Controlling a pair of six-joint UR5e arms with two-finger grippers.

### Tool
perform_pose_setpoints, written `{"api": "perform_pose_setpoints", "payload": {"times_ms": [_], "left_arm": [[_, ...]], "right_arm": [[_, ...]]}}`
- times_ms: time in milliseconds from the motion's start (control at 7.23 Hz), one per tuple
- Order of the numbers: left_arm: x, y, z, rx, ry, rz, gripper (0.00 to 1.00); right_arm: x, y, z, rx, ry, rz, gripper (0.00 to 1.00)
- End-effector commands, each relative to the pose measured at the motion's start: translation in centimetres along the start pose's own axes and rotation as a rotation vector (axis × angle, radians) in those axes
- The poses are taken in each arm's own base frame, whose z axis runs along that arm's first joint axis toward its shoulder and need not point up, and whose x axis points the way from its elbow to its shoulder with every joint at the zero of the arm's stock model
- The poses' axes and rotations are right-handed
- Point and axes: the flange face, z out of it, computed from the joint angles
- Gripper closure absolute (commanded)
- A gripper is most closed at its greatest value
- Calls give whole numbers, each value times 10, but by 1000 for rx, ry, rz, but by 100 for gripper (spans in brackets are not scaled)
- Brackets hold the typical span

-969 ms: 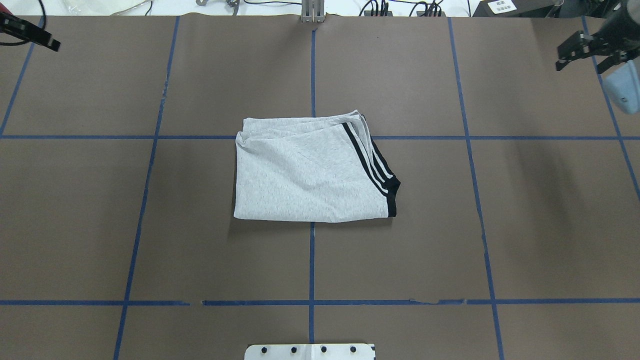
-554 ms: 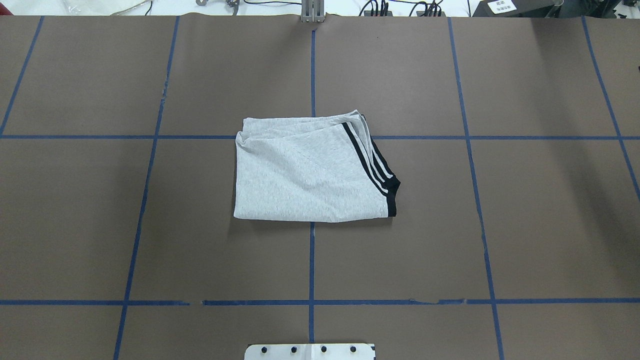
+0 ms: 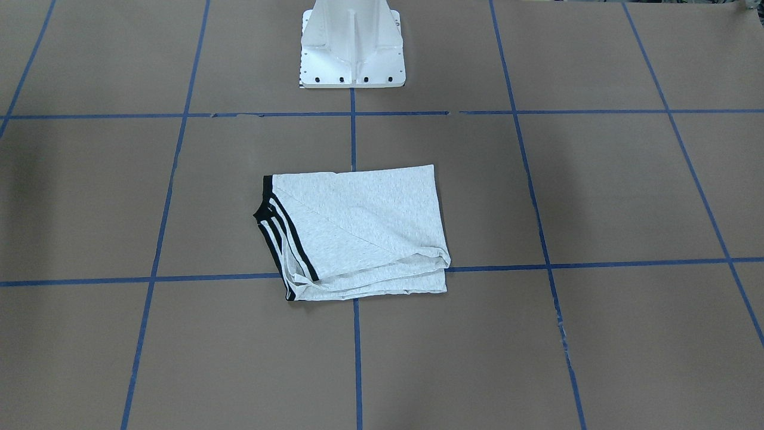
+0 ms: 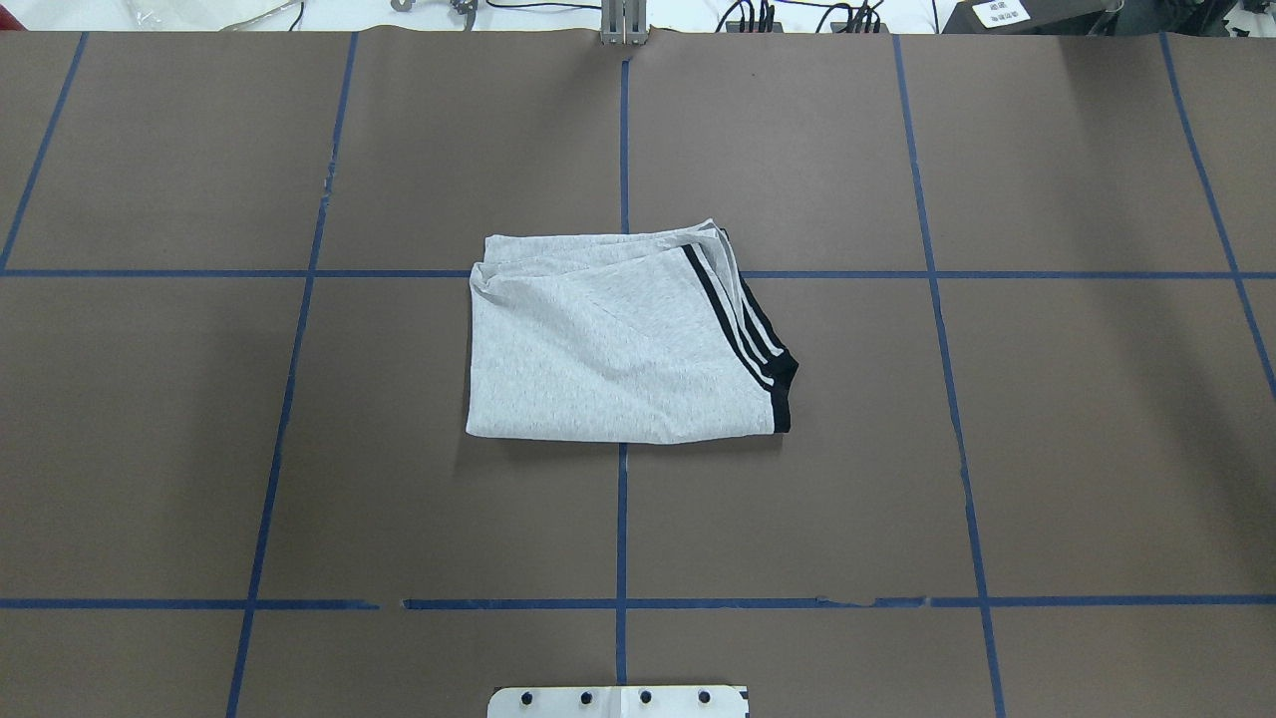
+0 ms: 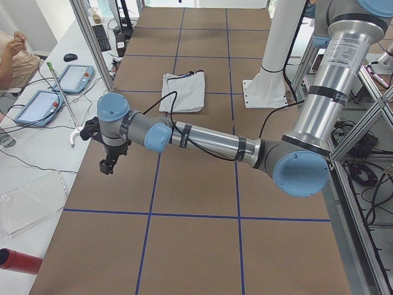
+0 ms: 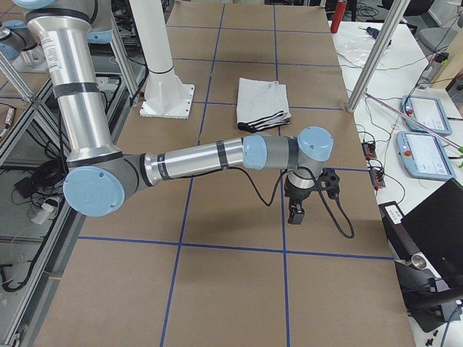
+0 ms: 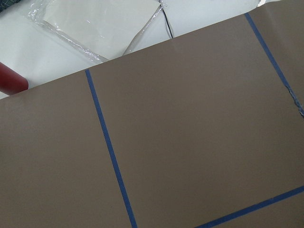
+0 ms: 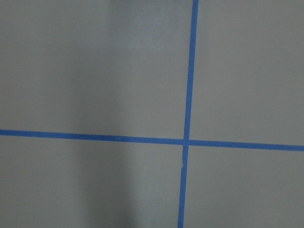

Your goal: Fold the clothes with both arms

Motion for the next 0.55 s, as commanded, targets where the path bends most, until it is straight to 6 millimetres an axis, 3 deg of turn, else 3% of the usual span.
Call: {"api": "perform_pose_setpoints", "payload": {"times_ms": [0,277,415], "left_arm": [[10,-4,4,-4,4,18,1],[21,-6,15,-21,16,33,1],[30,-10,6,-22,16,31,1]], "right_arm": [[-1,6,0,-4,-11,-1,0],[-2,11,2,-10,-13,-1,0],[3,18,7,-12,-10,2,0]]}}
